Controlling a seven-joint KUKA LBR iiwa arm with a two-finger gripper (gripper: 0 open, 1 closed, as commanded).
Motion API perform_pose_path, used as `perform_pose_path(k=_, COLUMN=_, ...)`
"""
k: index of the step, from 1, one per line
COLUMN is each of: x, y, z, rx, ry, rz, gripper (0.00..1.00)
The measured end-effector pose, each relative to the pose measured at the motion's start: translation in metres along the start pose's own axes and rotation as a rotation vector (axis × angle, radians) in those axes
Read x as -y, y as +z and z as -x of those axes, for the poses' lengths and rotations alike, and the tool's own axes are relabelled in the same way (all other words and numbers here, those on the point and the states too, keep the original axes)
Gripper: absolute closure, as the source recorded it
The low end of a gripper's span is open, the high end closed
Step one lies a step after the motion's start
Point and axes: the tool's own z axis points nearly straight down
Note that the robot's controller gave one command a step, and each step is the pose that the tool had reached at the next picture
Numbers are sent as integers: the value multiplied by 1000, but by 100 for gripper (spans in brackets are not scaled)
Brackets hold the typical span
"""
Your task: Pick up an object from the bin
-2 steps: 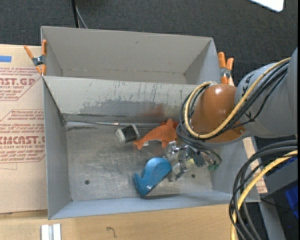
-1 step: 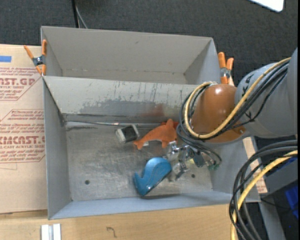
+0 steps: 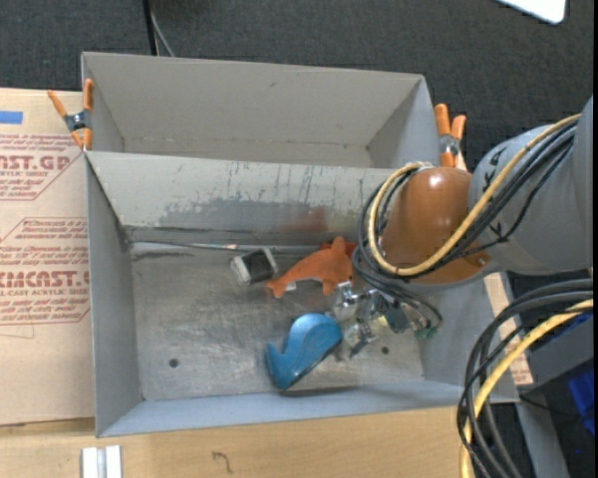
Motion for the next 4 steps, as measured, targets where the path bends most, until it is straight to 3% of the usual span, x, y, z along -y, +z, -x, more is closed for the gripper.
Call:
perform_pose_path(k=1, x=-4, y=-36, z=5, rx=0, ry=-35, rz=0, gripper=100)
perform_pose_path(k=2, x=-10, y=-83, z=-7, rx=-10, ry=-59, rz=5, gripper=100)
perform_pose_path(k=3, x=-20, y=-56, z=72, rx=-2, ry=-135, rz=3, gripper=0)
perform_pose_path(k=4, x=-19, y=-57, z=73, rx=-1, ry=-134, rz=3, gripper=0)
